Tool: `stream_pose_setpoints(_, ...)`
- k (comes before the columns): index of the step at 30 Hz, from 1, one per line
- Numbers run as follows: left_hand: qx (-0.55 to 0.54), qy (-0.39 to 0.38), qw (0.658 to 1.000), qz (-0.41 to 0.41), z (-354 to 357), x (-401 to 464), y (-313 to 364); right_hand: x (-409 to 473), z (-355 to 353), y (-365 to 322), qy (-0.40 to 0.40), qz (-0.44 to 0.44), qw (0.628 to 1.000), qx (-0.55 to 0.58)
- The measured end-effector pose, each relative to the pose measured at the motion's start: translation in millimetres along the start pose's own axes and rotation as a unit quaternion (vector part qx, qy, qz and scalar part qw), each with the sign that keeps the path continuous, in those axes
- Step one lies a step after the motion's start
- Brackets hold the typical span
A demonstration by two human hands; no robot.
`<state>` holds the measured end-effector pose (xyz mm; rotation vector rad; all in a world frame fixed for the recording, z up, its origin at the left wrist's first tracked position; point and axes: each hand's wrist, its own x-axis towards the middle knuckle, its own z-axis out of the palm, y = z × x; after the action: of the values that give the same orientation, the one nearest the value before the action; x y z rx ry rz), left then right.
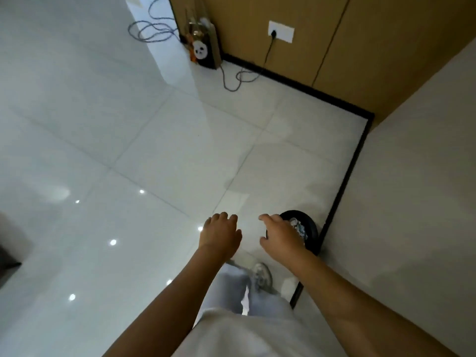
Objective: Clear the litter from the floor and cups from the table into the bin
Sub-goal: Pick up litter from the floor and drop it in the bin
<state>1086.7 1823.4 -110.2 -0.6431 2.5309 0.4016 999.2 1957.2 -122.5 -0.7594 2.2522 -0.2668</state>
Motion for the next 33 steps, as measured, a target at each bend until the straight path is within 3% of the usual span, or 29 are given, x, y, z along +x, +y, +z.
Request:
stream_pose_setpoints(7,-0.119,0.058,0.977,-0.168,12.1,-98.2,-121.9,2.8,39.4,-139.5,-0.071,-0.147,0.976,-0.143)
stream_pose_setpoints(19,-0.255,0.119,0.861,-0.424,91.7,-321.7,-388.1,-53.7,238.5,-442.2,-0.184,-0.371,0.867,-0.278)
stream_pose_setpoints(25,-0.305,0.123,0.811,-0.485,107.1,-387.8,-468.4,-71.6,298.7,-535.1,-0.208,-0.422,0.825,-0.312)
stream_pose_setpoints(33,-0.357,0.116,0.767,-0.521,109.3,-399.3,-569.8,-40.6,351.3,-657.8,-0.222,-0.459,0.789,-0.342)
